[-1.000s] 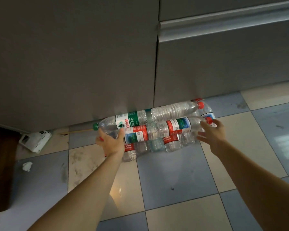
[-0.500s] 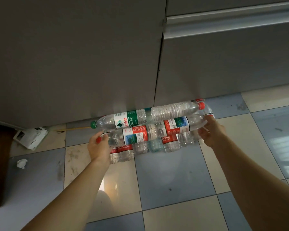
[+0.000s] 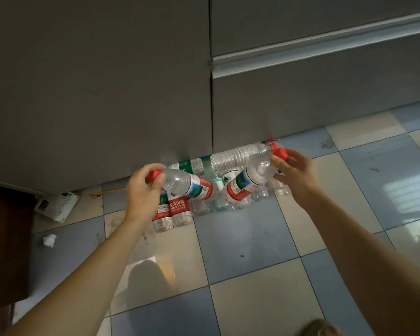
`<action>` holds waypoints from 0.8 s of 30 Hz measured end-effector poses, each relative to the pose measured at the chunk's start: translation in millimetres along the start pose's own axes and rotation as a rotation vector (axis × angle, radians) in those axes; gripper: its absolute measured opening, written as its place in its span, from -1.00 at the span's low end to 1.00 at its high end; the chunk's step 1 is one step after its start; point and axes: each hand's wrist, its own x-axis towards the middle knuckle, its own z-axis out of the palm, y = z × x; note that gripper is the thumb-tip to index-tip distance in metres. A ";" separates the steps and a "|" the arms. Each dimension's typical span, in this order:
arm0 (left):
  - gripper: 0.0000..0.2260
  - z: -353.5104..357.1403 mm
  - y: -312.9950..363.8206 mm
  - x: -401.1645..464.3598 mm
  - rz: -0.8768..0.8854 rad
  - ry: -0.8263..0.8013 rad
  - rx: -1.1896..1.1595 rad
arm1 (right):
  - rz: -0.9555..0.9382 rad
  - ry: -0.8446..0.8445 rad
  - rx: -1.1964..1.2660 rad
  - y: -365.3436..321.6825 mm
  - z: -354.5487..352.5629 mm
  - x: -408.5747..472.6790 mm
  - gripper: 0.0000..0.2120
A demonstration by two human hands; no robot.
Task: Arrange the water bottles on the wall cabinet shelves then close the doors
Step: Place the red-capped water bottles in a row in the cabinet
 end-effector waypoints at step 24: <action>-0.60 82.7 11.2 -48.9 0.555 -0.749 0.500 | -0.135 -0.261 -0.738 71.5 -5.0 -83.9 -0.63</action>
